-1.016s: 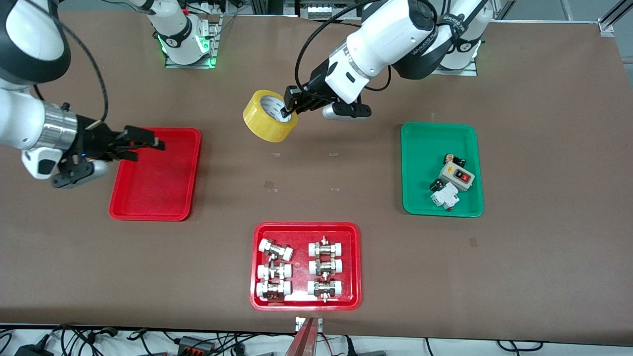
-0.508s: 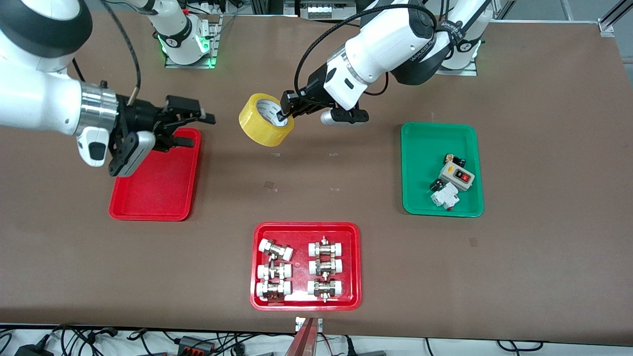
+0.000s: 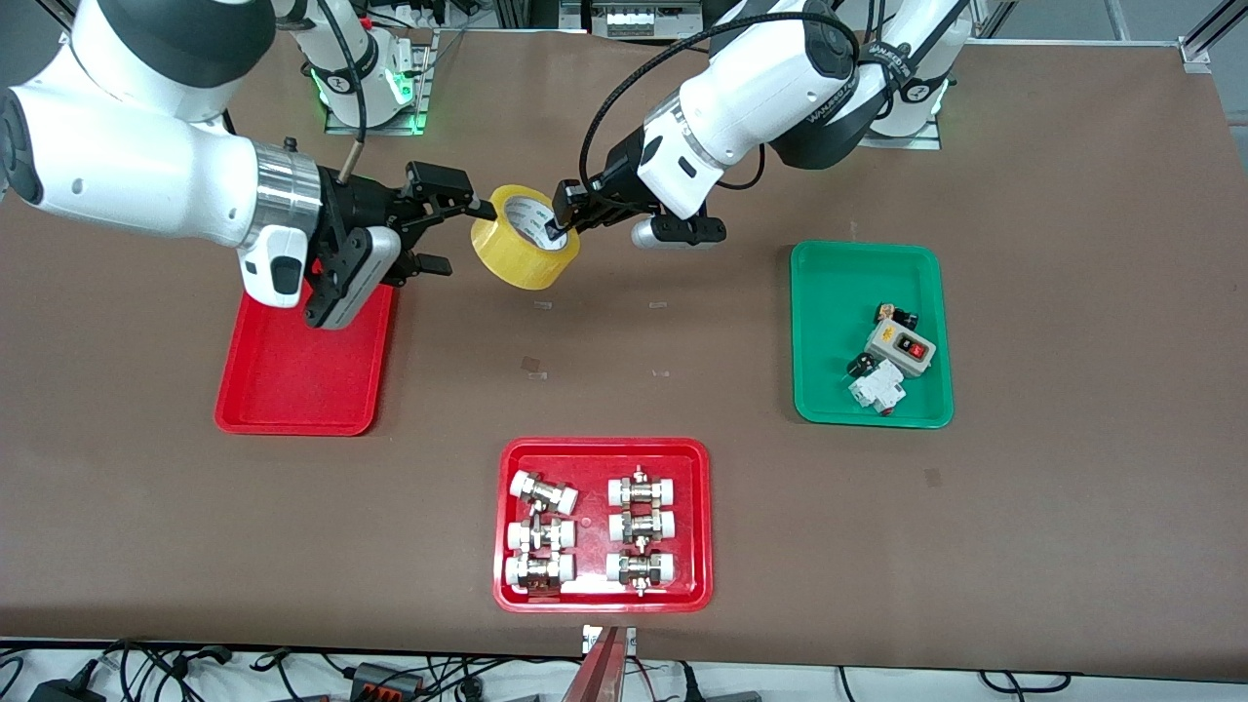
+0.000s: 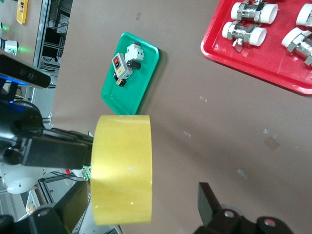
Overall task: Left arm passes tape to right arm into tray
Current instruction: 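Grasp the tape roll with the right gripper beside the left gripper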
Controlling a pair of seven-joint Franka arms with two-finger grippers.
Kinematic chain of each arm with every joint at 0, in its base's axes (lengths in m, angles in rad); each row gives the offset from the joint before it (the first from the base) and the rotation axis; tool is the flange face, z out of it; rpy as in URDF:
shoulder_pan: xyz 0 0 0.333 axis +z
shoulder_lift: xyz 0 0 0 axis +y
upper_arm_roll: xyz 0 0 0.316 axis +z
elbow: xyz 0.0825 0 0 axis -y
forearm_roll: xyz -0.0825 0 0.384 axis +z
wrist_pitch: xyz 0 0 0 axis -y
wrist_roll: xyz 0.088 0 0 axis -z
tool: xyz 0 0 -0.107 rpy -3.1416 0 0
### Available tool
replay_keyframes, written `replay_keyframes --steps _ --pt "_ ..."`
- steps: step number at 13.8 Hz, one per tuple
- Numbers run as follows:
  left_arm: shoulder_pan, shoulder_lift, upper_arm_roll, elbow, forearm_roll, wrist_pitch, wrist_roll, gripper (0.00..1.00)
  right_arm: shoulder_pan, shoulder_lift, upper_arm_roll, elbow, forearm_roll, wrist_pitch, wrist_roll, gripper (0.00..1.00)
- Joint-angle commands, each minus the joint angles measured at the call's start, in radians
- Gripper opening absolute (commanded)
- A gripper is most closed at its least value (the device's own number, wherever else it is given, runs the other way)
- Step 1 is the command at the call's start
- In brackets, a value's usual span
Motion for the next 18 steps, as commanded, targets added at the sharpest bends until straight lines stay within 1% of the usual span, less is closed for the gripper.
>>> replay_keyframes --steps 1,9,10,11,12,13,14,15,18 --pt "-0.004 0.006 -0.004 0.030 -0.003 -0.006 -0.008 0.01 0.029 0.007 -0.008 0.005 0.023 0.029 -0.008 1.00" --pt "-0.003 0.005 -0.004 0.027 -0.003 -0.008 -0.008 0.01 0.043 0.025 -0.008 0.005 0.037 0.037 -0.010 1.00" --pt "-0.003 0.005 -0.004 0.027 -0.003 -0.008 -0.008 0.01 0.043 0.027 -0.008 0.005 0.037 0.037 -0.008 0.91" --pt "-0.003 0.005 -0.004 0.027 -0.003 -0.008 -0.008 0.01 0.043 0.027 -0.008 0.005 0.038 0.035 -0.008 0.76" --pt "-0.003 0.005 -0.004 0.027 -0.003 -0.008 -0.008 0.01 0.043 0.027 -0.008 0.005 0.038 0.035 -0.008 0.63" --pt "-0.003 0.005 -0.004 0.026 -0.003 -0.008 -0.008 0.01 0.043 0.027 -0.008 0.005 0.038 0.035 -0.007 0.53" --pt "-0.003 0.005 -0.004 0.026 -0.003 -0.008 -0.008 0.01 0.044 0.027 -0.008 0.005 0.038 0.035 -0.005 0.47" --pt "-0.003 0.005 -0.004 0.026 -0.003 -0.008 -0.008 0.01 0.044 0.027 -0.008 0.005 0.038 0.035 -0.005 0.45" --pt "-0.003 0.005 -0.004 0.026 -0.003 -0.008 -0.008 0.01 0.043 0.027 -0.008 0.007 0.038 0.035 -0.005 0.41"
